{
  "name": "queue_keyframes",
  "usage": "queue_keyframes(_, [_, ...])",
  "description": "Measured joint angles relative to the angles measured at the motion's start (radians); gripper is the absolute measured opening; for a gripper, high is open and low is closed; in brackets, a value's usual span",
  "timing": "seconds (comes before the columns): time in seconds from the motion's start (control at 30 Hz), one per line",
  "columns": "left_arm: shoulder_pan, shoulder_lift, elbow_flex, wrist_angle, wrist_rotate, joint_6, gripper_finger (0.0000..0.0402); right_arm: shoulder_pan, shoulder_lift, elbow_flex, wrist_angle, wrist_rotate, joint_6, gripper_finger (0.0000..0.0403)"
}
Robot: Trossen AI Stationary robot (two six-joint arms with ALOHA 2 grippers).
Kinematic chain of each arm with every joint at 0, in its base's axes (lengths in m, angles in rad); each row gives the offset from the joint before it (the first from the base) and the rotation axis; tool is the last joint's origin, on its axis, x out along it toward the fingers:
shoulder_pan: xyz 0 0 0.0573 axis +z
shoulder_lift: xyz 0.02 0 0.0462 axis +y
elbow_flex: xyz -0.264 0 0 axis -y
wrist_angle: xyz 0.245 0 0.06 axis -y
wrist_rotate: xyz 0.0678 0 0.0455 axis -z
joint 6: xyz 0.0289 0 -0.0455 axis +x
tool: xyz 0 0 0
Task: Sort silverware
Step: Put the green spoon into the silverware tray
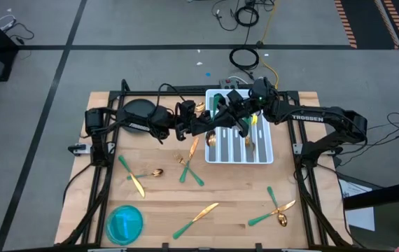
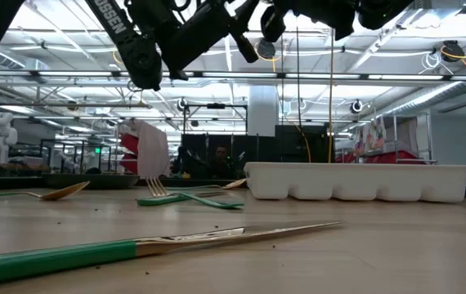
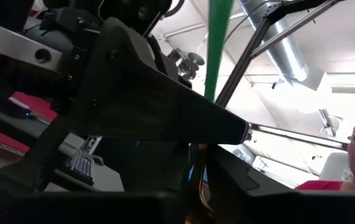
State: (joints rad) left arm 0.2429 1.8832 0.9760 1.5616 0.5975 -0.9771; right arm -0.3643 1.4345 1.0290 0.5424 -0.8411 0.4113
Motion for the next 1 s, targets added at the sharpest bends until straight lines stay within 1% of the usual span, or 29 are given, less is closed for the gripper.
queue_keyframes(0.23, [0.004, 0.0, 0.0, -0.004, 0.036, -0.032, 0.0113, -0.034, -0.007, 0.0, -0.014, -0.006, -0.002, 0.0])
queue_keyframes(0.37, [0.024, 0.0, 0.0, -0.004, 0.098, -0.056, 0.0129, -0.039, -0.008, -0.001, -0.039, -0.006, -0.003, 0.0])
queue_keyframes(0.5, [0.061, 0.0, 0.0, 0.001, 0.187, -0.133, 0.0134, -0.039, -0.008, -0.001, -0.054, 0.001, 0.0, 0.0])
queue_keyframes(0.6, [0.107, 0.0, -0.004, -0.028, 0.246, -0.143, 0.0134, -0.043, -0.016, -0.002, -0.054, 0.002, 0.014, 0.0])
queue_keyframes(0.77, [0.174, 0.0, -0.01, -0.069, 0.248, -0.142, 0.0134, -0.06, -0.036, -0.001, -0.107, -0.013, 0.018, 0.0])
queue_keyframes(0.9, [0.195, 0.0, -0.01, -0.082, 0.25, -0.139, 0.0135, -0.084, -0.045, -0.002, -0.134, -0.01, 0.018, 0.0])
queue_keyframes(1.0, [0.222, -0.001, -0.01, -0.126, 0.286, -0.123, 0.0135, -0.1, -0.061, 0.0, -0.154, -0.023, 0.013, 0.0])
